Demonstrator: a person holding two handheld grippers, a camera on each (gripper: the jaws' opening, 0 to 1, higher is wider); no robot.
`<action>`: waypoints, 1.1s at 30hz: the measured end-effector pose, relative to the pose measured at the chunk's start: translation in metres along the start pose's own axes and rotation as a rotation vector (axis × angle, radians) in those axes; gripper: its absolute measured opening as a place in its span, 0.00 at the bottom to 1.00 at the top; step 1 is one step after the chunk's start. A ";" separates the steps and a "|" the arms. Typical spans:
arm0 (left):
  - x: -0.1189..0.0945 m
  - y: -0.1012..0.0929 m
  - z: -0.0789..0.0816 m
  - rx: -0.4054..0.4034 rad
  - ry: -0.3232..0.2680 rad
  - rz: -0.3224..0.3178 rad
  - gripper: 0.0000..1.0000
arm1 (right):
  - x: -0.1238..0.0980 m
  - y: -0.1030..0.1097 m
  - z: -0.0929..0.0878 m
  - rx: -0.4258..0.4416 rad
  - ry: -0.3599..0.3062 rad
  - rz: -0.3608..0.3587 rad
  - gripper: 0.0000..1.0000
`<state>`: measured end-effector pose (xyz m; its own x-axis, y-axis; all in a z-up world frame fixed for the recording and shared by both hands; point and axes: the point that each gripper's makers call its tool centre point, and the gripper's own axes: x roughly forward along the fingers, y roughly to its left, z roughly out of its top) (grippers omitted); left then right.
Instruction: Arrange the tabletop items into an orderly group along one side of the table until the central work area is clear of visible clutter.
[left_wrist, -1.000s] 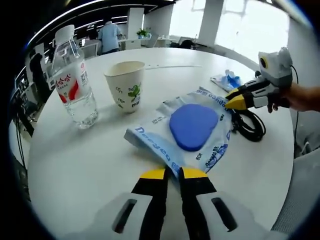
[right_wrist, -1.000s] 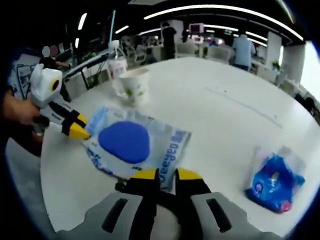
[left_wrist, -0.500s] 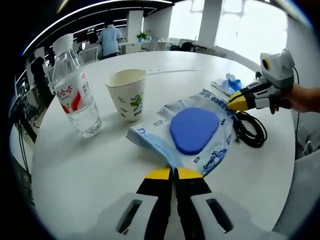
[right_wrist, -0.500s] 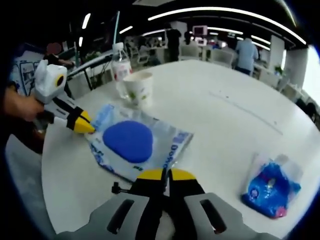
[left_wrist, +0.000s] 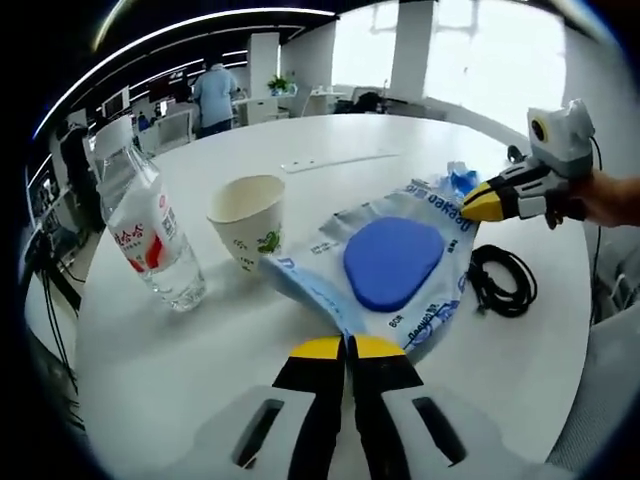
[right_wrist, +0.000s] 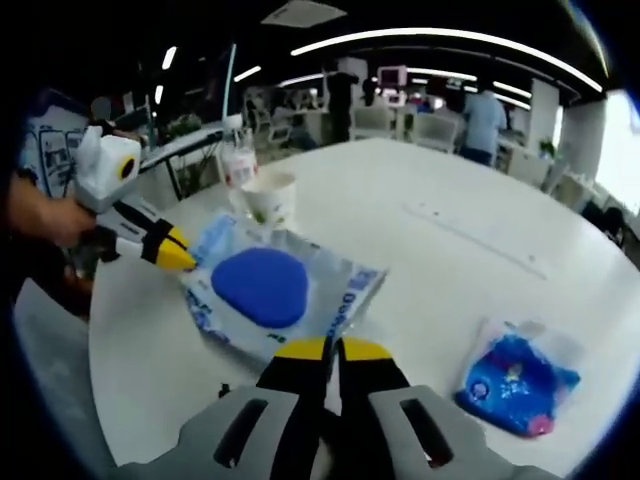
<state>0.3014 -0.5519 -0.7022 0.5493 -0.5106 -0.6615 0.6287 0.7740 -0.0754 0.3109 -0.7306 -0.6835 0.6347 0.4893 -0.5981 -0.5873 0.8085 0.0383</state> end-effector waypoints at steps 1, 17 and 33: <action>0.000 -0.001 0.002 0.003 -0.002 -0.001 0.01 | -0.001 -0.001 0.001 -0.003 -0.002 -0.002 0.00; 0.004 -0.017 0.032 0.060 -0.035 -0.030 0.01 | -0.033 -0.014 0.003 0.008 -0.024 -0.061 0.00; 0.003 -0.022 0.056 0.109 -0.060 -0.028 0.00 | -0.049 -0.020 0.009 0.002 -0.047 -0.088 0.01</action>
<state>0.3202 -0.5913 -0.6609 0.5607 -0.5550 -0.6144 0.6985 0.7156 -0.0089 0.2966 -0.7679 -0.6477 0.7066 0.4308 -0.5613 -0.5270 0.8498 -0.0112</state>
